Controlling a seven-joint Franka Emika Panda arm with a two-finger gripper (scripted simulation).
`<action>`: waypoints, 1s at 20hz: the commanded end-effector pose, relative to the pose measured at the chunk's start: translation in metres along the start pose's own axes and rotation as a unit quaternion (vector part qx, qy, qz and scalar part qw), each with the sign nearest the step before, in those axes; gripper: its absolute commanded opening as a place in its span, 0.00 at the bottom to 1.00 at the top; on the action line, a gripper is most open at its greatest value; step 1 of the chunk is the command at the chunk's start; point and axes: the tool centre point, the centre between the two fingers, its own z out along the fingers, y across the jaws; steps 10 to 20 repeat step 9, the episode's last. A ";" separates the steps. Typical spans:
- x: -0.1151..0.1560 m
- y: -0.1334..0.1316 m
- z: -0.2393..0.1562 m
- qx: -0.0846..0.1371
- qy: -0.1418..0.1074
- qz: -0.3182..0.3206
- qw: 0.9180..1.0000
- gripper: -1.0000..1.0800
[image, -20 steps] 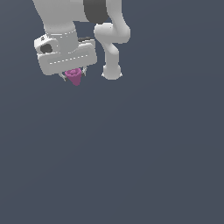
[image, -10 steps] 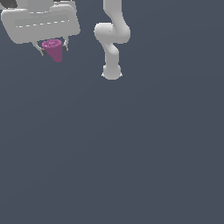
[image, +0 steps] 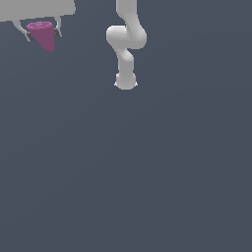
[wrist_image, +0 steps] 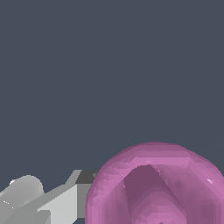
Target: Pick up the object and move it to a goal position.
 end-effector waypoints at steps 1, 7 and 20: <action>-0.002 0.003 -0.007 0.000 0.000 0.000 1.000 0.00; -0.003 0.006 -0.014 0.000 -0.001 0.000 1.000 0.00; -0.003 0.006 -0.014 0.000 -0.001 0.000 1.000 0.00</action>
